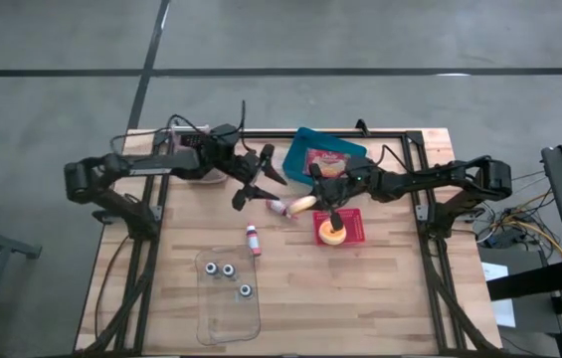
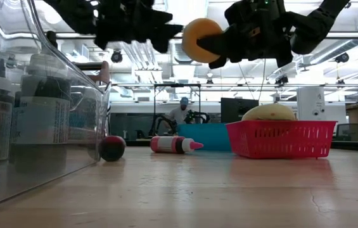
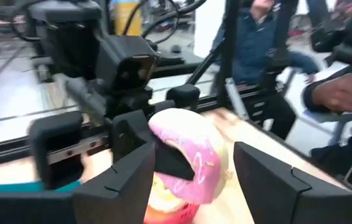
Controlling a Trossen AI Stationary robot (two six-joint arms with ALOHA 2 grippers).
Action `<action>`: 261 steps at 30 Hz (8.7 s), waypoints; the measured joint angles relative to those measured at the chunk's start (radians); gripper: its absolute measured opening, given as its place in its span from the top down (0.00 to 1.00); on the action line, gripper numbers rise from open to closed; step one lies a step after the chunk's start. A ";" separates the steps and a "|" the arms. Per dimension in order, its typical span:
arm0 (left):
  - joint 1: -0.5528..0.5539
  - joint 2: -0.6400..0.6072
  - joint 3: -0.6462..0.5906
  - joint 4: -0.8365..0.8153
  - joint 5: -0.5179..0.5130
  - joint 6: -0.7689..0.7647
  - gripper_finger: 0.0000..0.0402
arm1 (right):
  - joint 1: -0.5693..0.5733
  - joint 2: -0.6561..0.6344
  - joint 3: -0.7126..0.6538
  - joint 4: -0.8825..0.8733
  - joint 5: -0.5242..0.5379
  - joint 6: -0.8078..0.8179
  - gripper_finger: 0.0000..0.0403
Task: Pick & Place Food Item
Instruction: Put the pink donut into the red basket, then put the top pink food coloring bottle into the transparent bin
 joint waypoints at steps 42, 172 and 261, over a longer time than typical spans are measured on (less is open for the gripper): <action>-0.013 -0.383 -0.421 0.155 -0.479 -0.104 0.45 | 0.674 -0.145 0.298 -1.375 1.527 0.292 0.97; -0.038 -0.647 -0.434 -0.200 -0.479 -0.046 0.45 | 0.445 0.006 0.242 -0.881 1.026 0.254 0.51; -0.038 -0.647 -0.439 -0.168 -0.478 -0.028 0.45 | 0.161 0.458 0.566 -1.030 0.676 0.267 0.53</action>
